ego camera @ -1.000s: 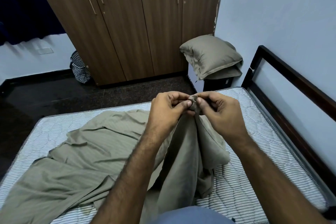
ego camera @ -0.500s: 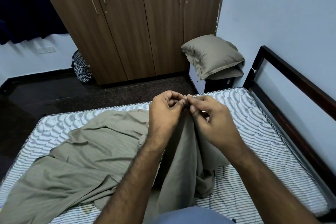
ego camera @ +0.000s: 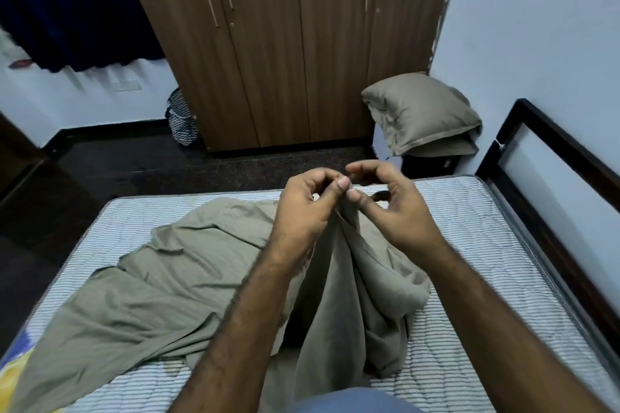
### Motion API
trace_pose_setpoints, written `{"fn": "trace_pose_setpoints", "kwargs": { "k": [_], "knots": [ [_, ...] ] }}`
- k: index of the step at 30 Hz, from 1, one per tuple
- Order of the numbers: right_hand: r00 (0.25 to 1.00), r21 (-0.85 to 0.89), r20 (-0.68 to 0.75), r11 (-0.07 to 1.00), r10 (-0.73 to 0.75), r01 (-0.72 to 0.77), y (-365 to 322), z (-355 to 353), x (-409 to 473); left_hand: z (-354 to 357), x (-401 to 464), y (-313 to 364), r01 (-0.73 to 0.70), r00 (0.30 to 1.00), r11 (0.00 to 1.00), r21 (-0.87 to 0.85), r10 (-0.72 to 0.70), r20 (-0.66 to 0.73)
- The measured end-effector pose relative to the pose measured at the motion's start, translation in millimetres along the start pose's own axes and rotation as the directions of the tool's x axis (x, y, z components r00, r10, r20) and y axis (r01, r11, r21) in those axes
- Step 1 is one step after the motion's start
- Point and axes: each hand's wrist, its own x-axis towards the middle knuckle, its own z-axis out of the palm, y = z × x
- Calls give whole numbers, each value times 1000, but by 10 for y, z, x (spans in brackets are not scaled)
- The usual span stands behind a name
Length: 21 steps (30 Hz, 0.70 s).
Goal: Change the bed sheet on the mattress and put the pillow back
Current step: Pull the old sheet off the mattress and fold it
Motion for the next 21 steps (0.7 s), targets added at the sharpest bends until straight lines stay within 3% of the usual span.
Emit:
{"fn": "trace_pose_setpoints", "kwargs": {
  "k": [2, 7, 12, 17, 19, 21],
  "knots": [
    [990, 103, 133, 994, -47, 33, -7, 52, 134, -37, 12, 128, -38, 999, 997, 61, 39, -11],
    [966, 428, 239, 903, -94, -18, -64, 115, 426, -169, 30, 499, -133, 989, 962, 238, 146, -38],
    [909, 671, 402, 711, -111, -210, -137, 218, 619, -269, 12, 763, -175, 963, 893, 414, 243, -116],
    [733, 584, 665, 709, -141, -394, 45, 462, 766, -422, -37, 903, -113, 916, 877, 467, 275, -294],
    [662, 458, 745, 787, -86, -413, 130, 595, 796, -521, -82, 932, -81, 880, 883, 462, 281, -383],
    [617, 268, 787, 907, -11, -325, 219, 757, 817, -606, -159, 971, -67, 829, 880, 471, 312, -464]
  ]
}}
